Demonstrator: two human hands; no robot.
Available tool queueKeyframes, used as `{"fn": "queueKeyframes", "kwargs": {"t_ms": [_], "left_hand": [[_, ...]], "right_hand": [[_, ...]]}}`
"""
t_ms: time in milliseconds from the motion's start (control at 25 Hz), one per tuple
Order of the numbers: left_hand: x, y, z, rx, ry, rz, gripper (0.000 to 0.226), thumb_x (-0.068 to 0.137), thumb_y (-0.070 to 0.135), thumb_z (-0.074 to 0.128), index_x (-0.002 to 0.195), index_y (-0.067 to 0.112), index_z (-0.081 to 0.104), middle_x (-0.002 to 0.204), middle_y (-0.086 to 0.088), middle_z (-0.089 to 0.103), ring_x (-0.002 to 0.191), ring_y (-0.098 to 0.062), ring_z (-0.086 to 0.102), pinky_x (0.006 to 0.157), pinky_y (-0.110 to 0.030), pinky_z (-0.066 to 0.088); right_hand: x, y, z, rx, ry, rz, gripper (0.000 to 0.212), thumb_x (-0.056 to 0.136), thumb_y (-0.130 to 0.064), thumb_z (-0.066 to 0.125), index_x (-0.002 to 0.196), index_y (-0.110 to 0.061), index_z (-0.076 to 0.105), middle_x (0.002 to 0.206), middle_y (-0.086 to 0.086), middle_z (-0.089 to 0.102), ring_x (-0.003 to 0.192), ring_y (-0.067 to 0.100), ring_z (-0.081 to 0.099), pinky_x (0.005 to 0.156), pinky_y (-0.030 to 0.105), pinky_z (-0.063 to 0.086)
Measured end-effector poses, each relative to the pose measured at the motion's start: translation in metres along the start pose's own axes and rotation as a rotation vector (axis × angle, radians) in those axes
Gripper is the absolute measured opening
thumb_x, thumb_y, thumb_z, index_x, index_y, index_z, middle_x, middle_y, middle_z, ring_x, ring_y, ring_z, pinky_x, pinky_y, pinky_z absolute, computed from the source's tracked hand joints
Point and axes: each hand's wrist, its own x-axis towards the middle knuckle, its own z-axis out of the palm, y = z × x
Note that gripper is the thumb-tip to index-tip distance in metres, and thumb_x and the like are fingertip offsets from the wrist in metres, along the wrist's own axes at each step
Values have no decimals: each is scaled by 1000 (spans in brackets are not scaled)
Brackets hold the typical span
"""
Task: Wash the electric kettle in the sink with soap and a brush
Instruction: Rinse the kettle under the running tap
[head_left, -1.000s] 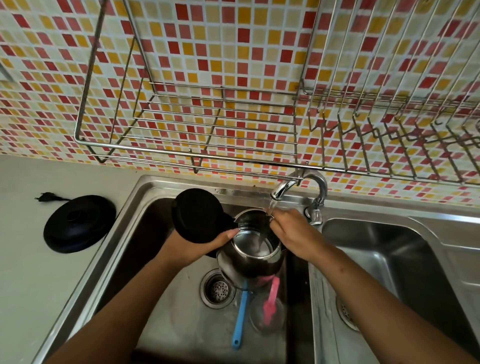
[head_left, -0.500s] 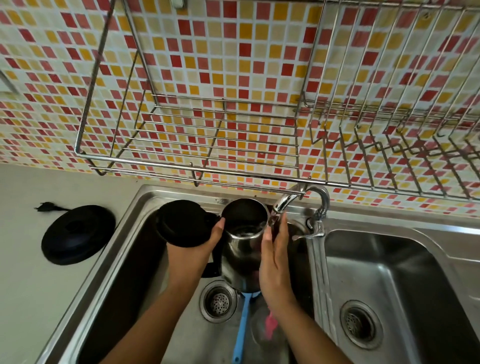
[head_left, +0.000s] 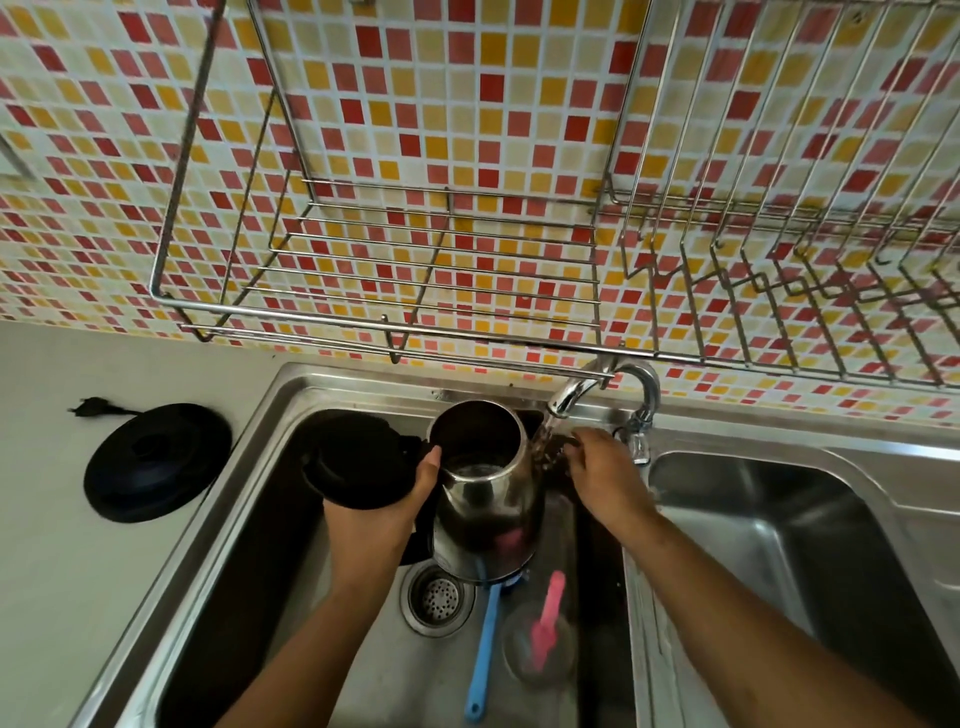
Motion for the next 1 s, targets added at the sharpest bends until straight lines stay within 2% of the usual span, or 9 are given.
{"fn": "queueKeyframes", "kwargs": {"t_ms": [120,200,280,400,560,640,760,880,1000], "left_hand": [[-6,-3,2,3,-27,-24,35,69,31,84,98,20,69,91,5,73,86,0,69,77,-22,56],[-9,-5,1,-18,-52,-63,36,67,35,85,98,24,70,91,7,74,87,0,70,79,-35,60],[-13,-8,0,-26,-81,-85,38,65,37,86,98,26,70,92,7,75,90,-3,71,79,-42,61],[-19,-9,-5,-32,-114,-97,43,62,40,88,99,27,70,94,5,75,93,-9,72,77,-46,60],[-27,-5,-16,-29,-66,-97,68,48,57,87,106,28,67,100,5,73,98,-11,70,81,-46,60],[-31,-2,-26,-7,-49,-63,83,45,61,85,115,23,63,107,3,71,104,-11,67,89,-44,58],[-41,2,-43,8,-50,-49,101,44,61,87,130,19,54,120,1,66,115,-15,60,100,-40,50],[-54,4,-68,-9,-69,-60,103,48,43,87,139,16,46,124,2,62,121,-14,55,102,-31,45],[-68,-2,-87,-32,-101,-96,108,51,39,88,144,17,39,127,6,56,124,-12,48,106,-29,38]], "right_hand": [[1,26,-6,-464,-243,-89,32,92,-23,56,121,-11,56,124,11,58,116,28,53,90,34,48],[-5,35,-13,-263,-53,-117,13,90,-20,60,101,-12,59,100,8,64,91,22,60,71,30,47],[-7,46,-29,103,154,15,8,90,-16,64,86,-11,58,82,5,64,74,19,60,62,26,43],[-14,56,-42,451,143,190,5,90,-14,62,87,-10,63,96,7,67,85,20,62,80,33,50],[-57,11,-32,406,627,25,14,90,-11,57,97,0,62,103,13,58,84,-6,46,81,3,37],[-82,-28,-12,641,360,73,27,96,-20,53,115,-2,58,108,7,56,96,-10,50,83,13,38],[-102,-78,19,903,-240,396,79,81,-77,42,146,-33,30,141,-8,46,136,18,39,113,42,30],[-114,-80,44,919,-244,416,102,54,-100,33,143,-51,19,139,-14,48,140,24,37,118,57,13],[-138,-87,39,870,-235,398,62,54,-100,36,109,-73,41,136,-4,55,131,24,48,115,58,26]]}}
